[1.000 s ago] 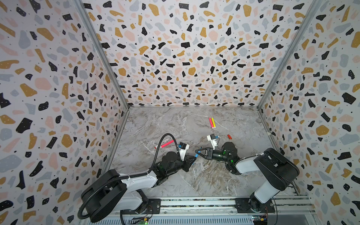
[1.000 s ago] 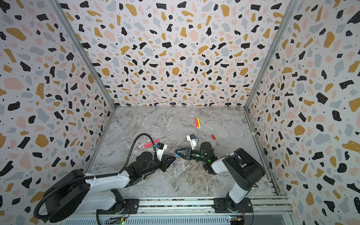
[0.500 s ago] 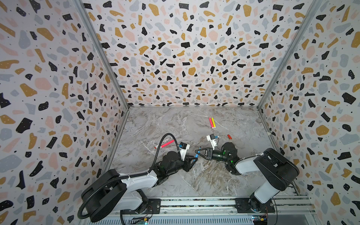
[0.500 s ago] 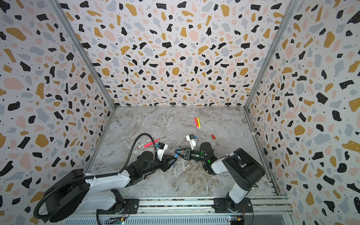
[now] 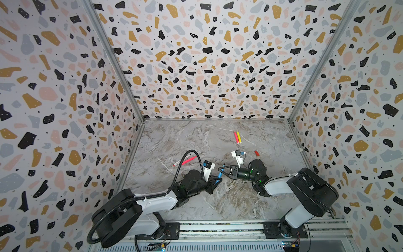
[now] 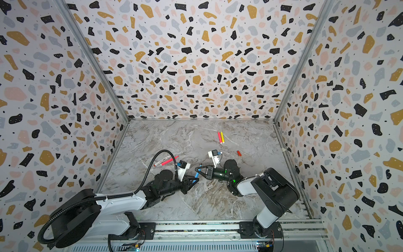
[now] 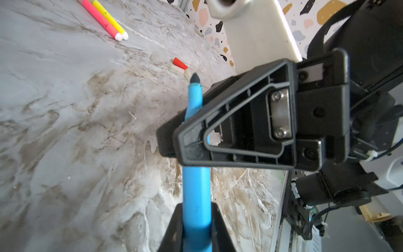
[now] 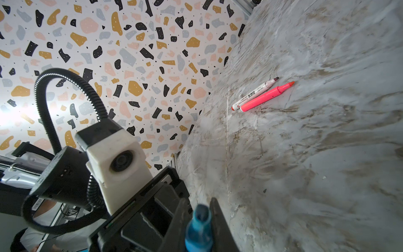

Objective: Insert the pens into the pen caps
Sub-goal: 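Move the right gripper away over the loose caps while the left holds the marker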

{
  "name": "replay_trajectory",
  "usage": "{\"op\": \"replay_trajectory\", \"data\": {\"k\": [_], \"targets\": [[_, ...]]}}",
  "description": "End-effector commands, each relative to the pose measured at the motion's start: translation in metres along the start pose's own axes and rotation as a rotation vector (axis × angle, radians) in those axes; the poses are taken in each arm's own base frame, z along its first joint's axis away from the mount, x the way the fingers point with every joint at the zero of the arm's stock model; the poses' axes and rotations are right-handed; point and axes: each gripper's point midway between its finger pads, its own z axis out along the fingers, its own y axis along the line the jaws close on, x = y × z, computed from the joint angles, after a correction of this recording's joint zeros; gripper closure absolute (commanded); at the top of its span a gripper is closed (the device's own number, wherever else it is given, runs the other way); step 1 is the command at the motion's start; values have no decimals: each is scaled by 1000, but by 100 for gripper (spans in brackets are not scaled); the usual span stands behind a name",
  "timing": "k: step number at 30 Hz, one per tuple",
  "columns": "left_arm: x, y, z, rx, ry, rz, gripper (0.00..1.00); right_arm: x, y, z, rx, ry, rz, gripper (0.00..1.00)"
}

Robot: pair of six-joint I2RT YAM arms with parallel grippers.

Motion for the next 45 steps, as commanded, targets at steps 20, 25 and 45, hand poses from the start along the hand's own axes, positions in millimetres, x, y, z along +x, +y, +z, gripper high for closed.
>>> {"op": "replay_trajectory", "data": {"k": [20,25,45], "targets": [[-8,1,-19,-8,-85,39,100,-81,-67,-124,681,-172,-145,26],[-9,-3,-29,10,-110,56,100,-94,-93,-163,872,-210,-126,26],[-1,3,-39,-20,-111,58,100,-128,-180,-205,1312,-58,-144,52]]}}
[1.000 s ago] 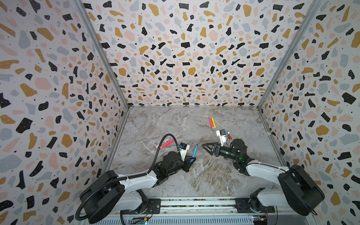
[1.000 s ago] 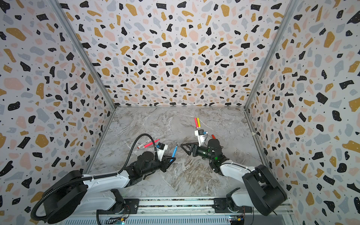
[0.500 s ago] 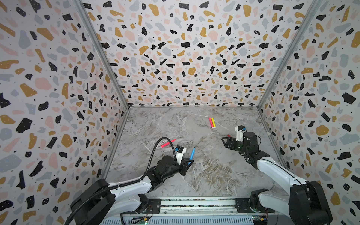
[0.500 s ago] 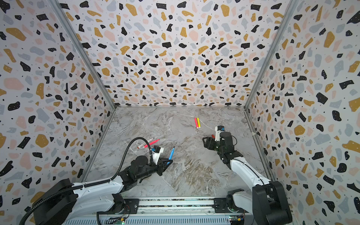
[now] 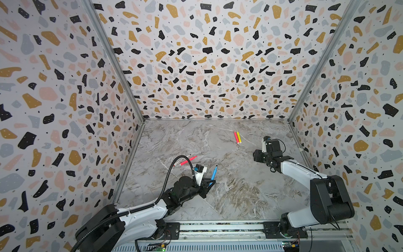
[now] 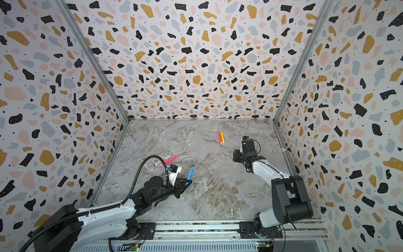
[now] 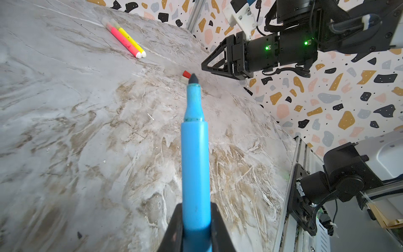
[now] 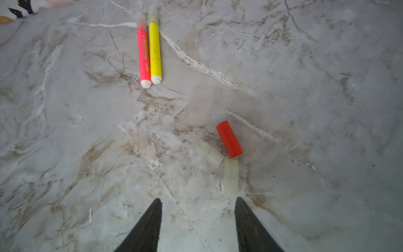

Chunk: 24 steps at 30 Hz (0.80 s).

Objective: Insert the pens into the pen caps
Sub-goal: 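Move the right gripper away over the loose caps while the left holds the marker, then lower the right gripper onto the translucent white cap and close on it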

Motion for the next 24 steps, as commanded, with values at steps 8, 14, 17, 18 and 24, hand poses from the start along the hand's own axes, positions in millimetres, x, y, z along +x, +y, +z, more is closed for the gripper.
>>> {"op": "replay_trajectory", "data": {"k": [8,14,17,18,24], "targets": [[-3,2,-2,-11,-20,24,100,-5,-15,29,59,65,-48,55],[-3,3,-3,-17,-21,28,100,-3,-19,42,58,86,-38,61],[-3,4,-3,-21,-24,29,100,0,-20,45,58,98,-44,62],[-3,4,-3,-23,-23,28,100,0,-20,46,60,100,-46,63],[-3,5,-3,-28,-20,32,100,9,-25,54,78,130,-49,68]]}}
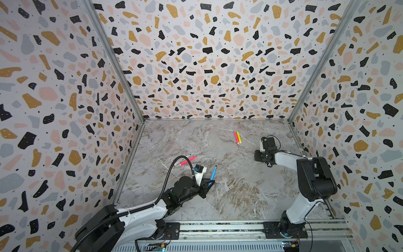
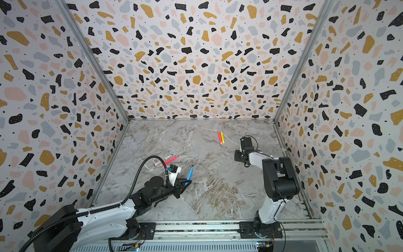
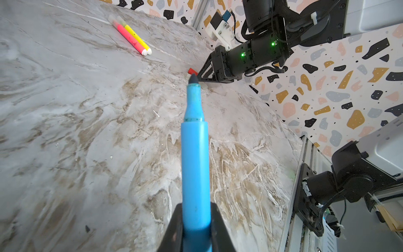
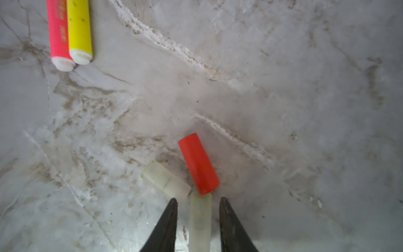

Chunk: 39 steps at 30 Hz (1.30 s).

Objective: Insert the pens into the pen caps
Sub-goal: 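Lower the right gripper onto the translucent white cap and close on it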

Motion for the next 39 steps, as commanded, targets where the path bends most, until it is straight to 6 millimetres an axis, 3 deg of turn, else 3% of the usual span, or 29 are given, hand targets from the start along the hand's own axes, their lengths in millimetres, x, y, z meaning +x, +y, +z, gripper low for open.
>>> {"op": "replay_trajectory", "data": {"k": [1,16,27,33,39], "targets": [[-6,0,-3,0,-32,29,100,-6,-1,-1,5,-5,-13,68],[-7,1,-6,-7,-43,34,100,25,6,-2,-31,50,-25,86],[-8,1,-8,-12,-48,40,100,66,62,-21,-104,96,-148,86],[-8,1,-9,-14,-49,44,100,44,72,-41,-121,33,-156,76],[-10,2,-13,-18,-65,35,100,33,81,-39,-141,41,-180,68]]}}
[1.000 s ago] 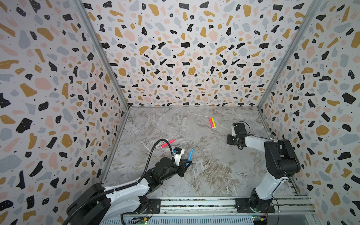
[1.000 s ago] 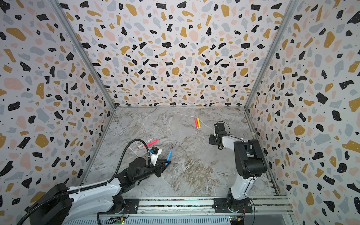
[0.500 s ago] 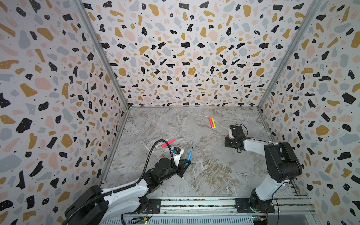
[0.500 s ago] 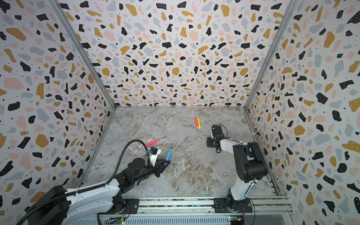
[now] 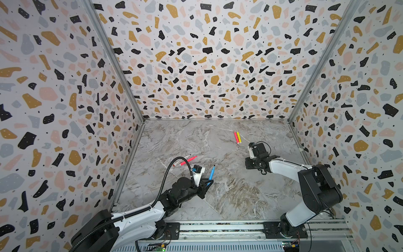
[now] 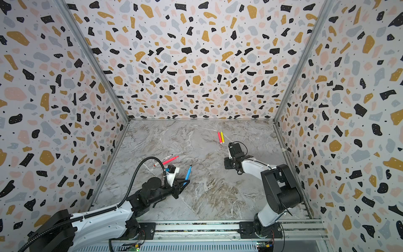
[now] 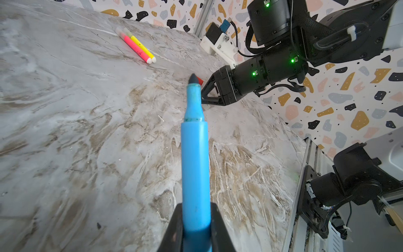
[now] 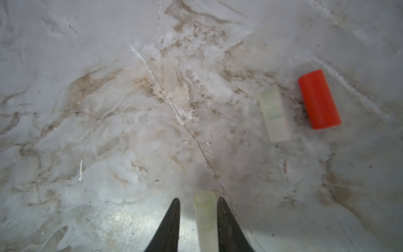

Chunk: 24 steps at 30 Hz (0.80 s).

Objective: Insert the pens into the pen caps
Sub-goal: 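Lower the right gripper onto the translucent white cap and close on it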

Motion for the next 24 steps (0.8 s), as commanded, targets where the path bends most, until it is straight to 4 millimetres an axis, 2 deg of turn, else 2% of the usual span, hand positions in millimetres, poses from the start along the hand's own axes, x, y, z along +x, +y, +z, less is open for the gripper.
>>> {"op": "replay_trajectory", "data": {"k": [1,10,18,24], "targets": [[-4,1,-4,-5,-34,12,100,-10,4,-3,-8,4,-12,68],[-5,4,-9,-23,-46,13,100,-4,10,9,-47,28,-9,68],[-5,5,-9,-29,-47,12,100,-22,9,-2,-31,-25,-21,68],[-6,5,-9,-28,-50,13,100,-33,9,1,-19,-31,-30,65]]}}
